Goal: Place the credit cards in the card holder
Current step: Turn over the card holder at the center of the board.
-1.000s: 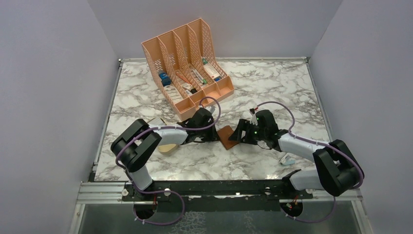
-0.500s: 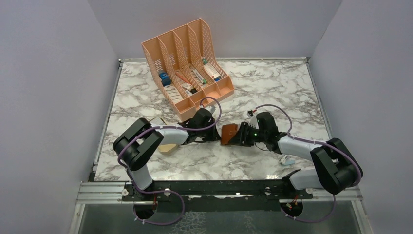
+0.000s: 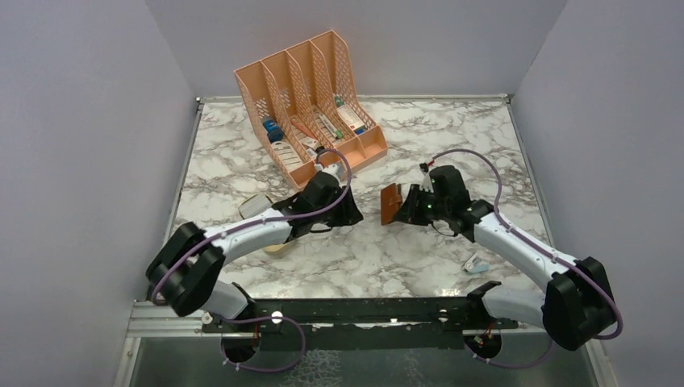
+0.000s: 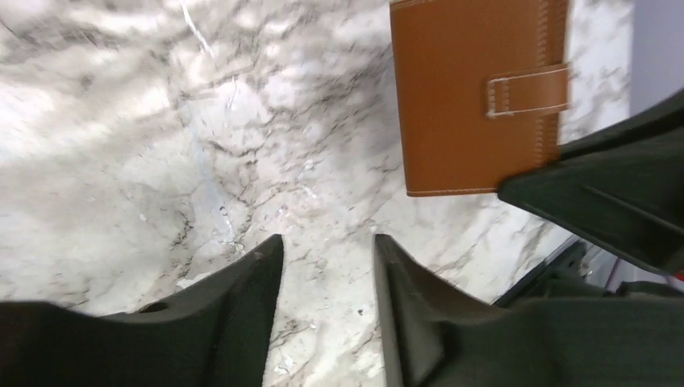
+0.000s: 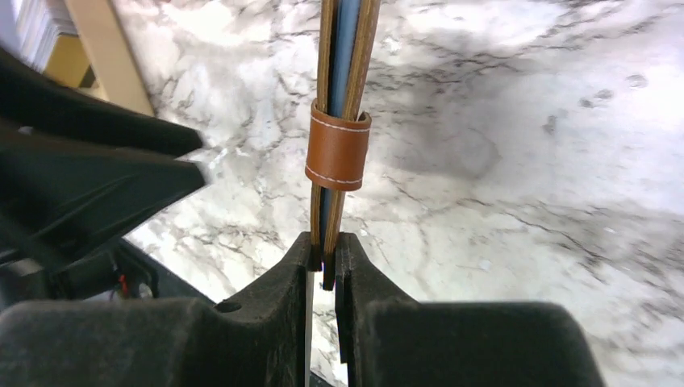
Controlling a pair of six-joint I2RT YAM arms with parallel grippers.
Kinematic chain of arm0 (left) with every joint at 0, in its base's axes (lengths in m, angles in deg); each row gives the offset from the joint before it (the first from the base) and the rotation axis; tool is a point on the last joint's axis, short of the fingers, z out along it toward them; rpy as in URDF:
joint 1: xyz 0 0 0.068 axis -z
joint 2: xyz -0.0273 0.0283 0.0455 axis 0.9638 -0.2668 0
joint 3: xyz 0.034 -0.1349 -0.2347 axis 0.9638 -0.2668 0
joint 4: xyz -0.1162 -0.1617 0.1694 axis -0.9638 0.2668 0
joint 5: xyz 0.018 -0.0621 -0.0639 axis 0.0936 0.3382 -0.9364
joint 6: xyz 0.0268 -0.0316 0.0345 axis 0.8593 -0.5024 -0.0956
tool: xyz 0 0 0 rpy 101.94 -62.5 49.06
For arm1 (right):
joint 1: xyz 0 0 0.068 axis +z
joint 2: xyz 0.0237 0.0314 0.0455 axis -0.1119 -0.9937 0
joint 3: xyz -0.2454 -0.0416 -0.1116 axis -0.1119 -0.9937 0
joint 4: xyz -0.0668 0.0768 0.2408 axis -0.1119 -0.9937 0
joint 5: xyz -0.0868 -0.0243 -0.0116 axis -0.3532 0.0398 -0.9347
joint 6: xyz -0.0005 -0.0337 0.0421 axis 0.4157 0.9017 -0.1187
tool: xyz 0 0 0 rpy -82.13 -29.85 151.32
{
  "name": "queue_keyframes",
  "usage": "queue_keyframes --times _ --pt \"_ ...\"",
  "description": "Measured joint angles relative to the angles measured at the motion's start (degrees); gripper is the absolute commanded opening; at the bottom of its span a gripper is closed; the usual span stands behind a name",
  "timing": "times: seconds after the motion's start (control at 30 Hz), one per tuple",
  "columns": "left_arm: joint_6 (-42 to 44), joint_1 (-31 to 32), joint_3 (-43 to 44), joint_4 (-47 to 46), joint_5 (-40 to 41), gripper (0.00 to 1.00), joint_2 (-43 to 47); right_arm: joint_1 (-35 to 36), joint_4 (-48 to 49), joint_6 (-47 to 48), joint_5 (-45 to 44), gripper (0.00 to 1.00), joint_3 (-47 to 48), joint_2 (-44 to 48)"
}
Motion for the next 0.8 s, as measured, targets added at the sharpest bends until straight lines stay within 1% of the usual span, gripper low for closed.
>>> queue_keyframes --times 0.1,0.17,0.2,0.23,0.37,0.47,0.6,0.73,0.8 --pt "0.7 -0.8 1.2 4.0 2.5 0.63 7.0 0.1 -8.6 1.6 -4.9 0.08 4.7 0.9" --pt "1.5 -1.4 2.0 6.8 4.4 0.76 11.2 0.2 -13.7 2.4 -8.4 0.08 7.4 0.8" --pt "2.0 -1.6 2.4 8.2 5.4 0.8 13.2 0.4 -16.2 2.8 -10.2 0.08 8.5 0.9" --pt "2.4 -1.9 2.6 9.3 6.2 0.82 14.7 0.5 -18.3 3.1 -11.8 0.08 9.2 0.9" --pt "4.0 -2.3 3.2 14.7 10.3 0.84 21.2 0.8 -26.5 4.4 -18.5 0.08 12.2 0.7" --pt "5.3 -2.3 3.6 19.0 13.4 0.84 24.7 1.3 -31.6 4.8 -22.6 0.08 15.4 -1.5" --pt "6.9 -2.3 4.0 23.5 17.0 0.84 28.1 3.9 -34.8 4.7 -26.5 0.08 16.5 -4.8" --pt "7.9 -2.3 4.0 27.0 20.9 0.84 33.1 8.1 -37.4 4.0 -28.9 0.08 16.8 -8.5" --pt "8.5 -2.3 4.0 28.0 23.0 0.84 35.3 11.1 -37.9 3.1 -29.6 0.13 17.2 -10.6"
